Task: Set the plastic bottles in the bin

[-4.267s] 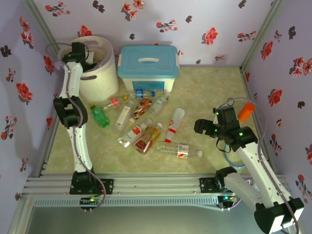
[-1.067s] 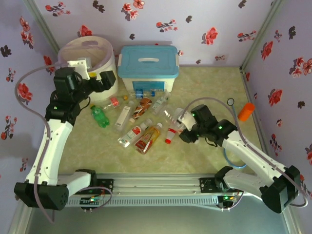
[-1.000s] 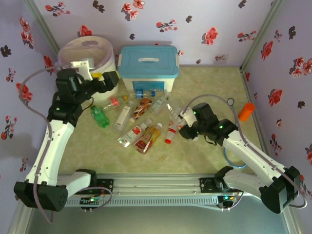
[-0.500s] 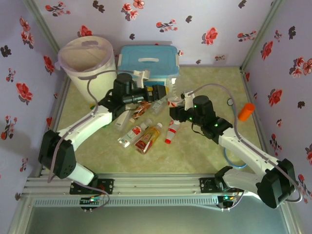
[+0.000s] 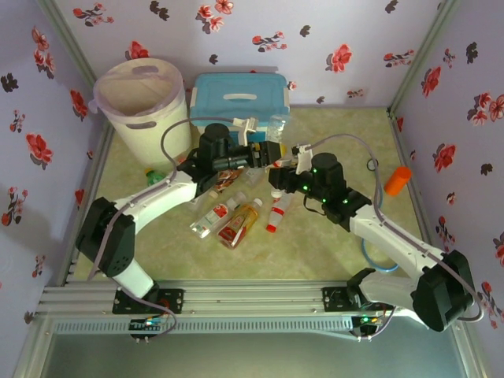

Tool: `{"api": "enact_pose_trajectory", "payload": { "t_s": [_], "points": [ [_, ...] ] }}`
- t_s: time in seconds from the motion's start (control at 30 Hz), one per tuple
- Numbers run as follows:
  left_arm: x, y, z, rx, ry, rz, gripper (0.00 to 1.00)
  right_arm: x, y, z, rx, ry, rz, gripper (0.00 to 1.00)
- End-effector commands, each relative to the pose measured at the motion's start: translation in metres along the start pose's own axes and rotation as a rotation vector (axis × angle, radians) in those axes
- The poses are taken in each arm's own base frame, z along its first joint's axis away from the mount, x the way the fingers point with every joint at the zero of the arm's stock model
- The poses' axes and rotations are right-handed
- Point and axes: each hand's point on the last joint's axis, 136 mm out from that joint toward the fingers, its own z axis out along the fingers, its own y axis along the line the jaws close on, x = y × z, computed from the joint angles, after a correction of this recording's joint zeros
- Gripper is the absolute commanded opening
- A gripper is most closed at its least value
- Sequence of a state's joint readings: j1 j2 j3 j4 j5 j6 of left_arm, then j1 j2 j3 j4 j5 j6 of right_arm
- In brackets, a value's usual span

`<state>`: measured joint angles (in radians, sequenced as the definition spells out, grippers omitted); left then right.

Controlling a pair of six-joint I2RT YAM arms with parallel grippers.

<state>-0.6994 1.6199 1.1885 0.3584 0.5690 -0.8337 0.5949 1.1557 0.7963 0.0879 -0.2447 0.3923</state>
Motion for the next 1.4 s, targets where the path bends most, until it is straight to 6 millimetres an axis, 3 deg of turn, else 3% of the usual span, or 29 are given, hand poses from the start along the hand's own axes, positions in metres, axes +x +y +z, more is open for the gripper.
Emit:
{"api": "enact_pose_trajectory", "payload": {
  "t_s": [0.0,0.07,0.17,0.3,0.37,0.57,0.67,0.73,0.77,0.97,1.07,1.13,1.37],
  "points": [
    [-0.009,-0.014,0.009,0.062,-0.02,0.004,0.71,-0.009,0.021,0.001,-0.101,-0.038,-0.011,0.33],
    [-0.007,-0.011,0.012,0.06,-0.012,-0.003,0.71,-0.01,0.022,0.001,-0.106,-0.042,-0.007,0.33],
    [-0.005,-0.009,0.014,0.06,-0.002,-0.006,0.83,-0.01,0.024,0.001,-0.115,-0.037,-0.004,0.33],
    [-0.004,-0.006,0.017,0.052,0.008,-0.008,0.87,-0.009,0.023,0.002,-0.114,-0.033,-0.004,0.34],
    [-0.003,-0.003,0.018,0.045,0.012,-0.007,0.83,-0.008,0.023,0.002,-0.113,-0.031,-0.004,0.34],
    [-0.002,0.001,0.02,0.038,0.017,-0.004,0.58,-0.008,0.023,0.002,-0.115,-0.028,-0.005,0.35],
    [-0.004,0.001,0.019,0.029,0.019,0.0,0.57,-0.007,0.021,0.001,-0.104,-0.021,-0.012,0.46],
    [-0.007,0.002,0.017,0.026,0.013,0.003,0.56,-0.004,0.018,-0.002,-0.088,-0.011,-0.017,0.67],
    [-0.009,0.002,0.015,0.025,0.009,0.0,0.56,-0.003,0.017,-0.004,-0.081,0.002,-0.024,0.71],
    [-0.026,0.005,0.001,-0.013,-0.012,0.029,0.54,0.0,-0.001,-0.034,0.016,0.011,-0.07,0.88],
    [-0.042,0.006,-0.01,-0.035,-0.036,0.063,0.54,-0.001,-0.006,-0.049,0.038,-0.002,-0.055,0.92],
    [-0.064,0.004,-0.025,-0.062,-0.07,0.1,0.53,0.001,-0.01,-0.057,0.059,0.001,-0.038,0.94],
    [-0.154,-0.019,-0.11,-0.167,-0.249,0.219,0.44,0.007,-0.022,-0.064,0.11,0.002,-0.016,0.94]
  ]
}}
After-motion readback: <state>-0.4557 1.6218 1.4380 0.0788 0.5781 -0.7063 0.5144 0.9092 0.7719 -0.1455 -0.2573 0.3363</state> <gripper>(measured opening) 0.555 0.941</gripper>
